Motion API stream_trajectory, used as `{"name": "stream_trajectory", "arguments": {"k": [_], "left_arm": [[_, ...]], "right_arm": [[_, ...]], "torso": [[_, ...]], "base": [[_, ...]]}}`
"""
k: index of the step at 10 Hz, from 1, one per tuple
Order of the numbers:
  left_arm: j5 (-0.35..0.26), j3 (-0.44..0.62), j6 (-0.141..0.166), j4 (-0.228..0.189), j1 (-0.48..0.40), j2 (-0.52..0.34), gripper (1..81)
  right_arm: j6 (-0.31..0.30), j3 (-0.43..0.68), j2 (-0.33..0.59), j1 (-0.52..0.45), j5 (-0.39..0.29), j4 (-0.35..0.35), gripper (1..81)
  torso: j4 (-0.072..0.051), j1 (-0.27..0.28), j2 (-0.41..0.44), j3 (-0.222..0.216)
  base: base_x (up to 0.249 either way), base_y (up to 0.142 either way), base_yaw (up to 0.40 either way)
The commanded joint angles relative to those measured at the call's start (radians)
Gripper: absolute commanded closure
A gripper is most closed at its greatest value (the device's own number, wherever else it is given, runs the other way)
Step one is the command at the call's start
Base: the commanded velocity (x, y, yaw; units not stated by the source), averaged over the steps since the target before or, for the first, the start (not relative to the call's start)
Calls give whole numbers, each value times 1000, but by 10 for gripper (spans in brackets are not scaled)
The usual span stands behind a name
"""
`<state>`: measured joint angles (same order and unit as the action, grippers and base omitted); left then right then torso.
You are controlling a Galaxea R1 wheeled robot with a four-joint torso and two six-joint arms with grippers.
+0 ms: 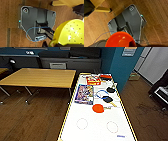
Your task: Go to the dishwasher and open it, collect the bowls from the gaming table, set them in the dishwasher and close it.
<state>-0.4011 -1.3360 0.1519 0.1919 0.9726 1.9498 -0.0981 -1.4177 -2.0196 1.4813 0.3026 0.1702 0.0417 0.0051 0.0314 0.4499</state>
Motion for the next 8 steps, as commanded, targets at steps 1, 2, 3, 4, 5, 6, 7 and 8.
{"name": "stream_trajectory", "arguments": {"k": [1,2,3,4,5,6,7,8], "left_arm": [[120,-121,-153,35,103,109,811],[126,-180,-155,35,130,149,811],[130,-238,-157,35,165,192,811],[165,-290,-170,32,199,229,811],[250,-345,-195,18,235,271,811],[266,-380,-210,17,258,307,811],[269,-428,-229,20,280,342,811],[269,-483,-229,20,298,379,811]], "right_arm": [[8,-39,16,-5,-79,-28,811],[11,-65,-10,-5,-80,-44,811],[11,-98,-37,-9,-114,-61,811],[11,-128,-60,-11,-138,-64,811],[9,-176,-93,-8,-145,-64,811],[6,-203,-113,-5,-146,-63,811],[5,-217,-125,-5,-152,-64,811],[6,-222,-133,-5,-157,-64,811]], "torso": [[0,0,0,0],[0,0,0,0],[0,0,0,0],[0,0,0,0],[0,0,0,0],[0,0,0,0],[0,0,0,-28],[0,0,0,-71]], "base": [[0,0,0],[0,0,0],[0,0,0],[0,0,0],[0,0,0],[0,0,0],[0,0,0],[0,0,0]]}}
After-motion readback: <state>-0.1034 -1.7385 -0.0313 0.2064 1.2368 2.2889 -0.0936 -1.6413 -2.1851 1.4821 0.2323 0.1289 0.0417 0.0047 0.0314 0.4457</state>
